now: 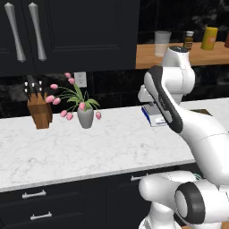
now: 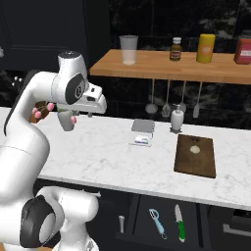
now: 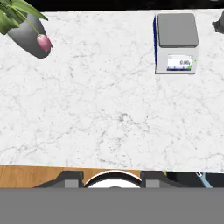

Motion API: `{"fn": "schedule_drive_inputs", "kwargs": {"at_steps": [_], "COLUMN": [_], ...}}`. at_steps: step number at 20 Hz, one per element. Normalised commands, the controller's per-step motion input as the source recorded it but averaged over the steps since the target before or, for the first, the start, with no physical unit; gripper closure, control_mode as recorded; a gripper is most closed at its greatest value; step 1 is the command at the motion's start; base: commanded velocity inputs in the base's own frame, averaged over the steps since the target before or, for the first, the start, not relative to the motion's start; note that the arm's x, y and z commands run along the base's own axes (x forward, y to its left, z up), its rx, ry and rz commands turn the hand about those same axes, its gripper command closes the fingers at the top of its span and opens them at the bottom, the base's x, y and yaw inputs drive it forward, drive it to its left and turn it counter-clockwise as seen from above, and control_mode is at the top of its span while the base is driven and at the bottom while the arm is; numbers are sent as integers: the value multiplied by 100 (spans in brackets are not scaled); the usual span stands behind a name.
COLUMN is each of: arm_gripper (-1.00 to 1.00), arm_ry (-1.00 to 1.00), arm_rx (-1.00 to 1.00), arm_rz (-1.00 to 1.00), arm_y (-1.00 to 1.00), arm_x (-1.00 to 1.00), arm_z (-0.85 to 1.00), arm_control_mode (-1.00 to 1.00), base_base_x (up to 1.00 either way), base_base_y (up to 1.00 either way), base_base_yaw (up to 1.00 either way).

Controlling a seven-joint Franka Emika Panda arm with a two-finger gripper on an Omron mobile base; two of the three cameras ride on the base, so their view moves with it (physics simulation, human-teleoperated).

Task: Place the appropriate cutting tool for cutting the garlic skin on the cutting board.

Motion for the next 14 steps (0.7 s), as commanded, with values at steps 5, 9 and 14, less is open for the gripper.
{"fn": "schedule_drive_inputs", "kwargs": {"at_steps": [5,9,14], "arm_gripper": [-100,-100,-100], "arm_ry": [-7,-3,2], "arm_rx": [1,24,31], "arm_rz": [-6,-18,-1], "arm_y": [-25,-96,-100], "arm_x": [-60,-100,-76], "arm_z": [-3,-46,-79], "arm_control_mode": [-100,-100,-100], "base_base_x": [0,0,0], "base_base_y": [0,0,0], "base_base_yaw": [0,0,0]}}
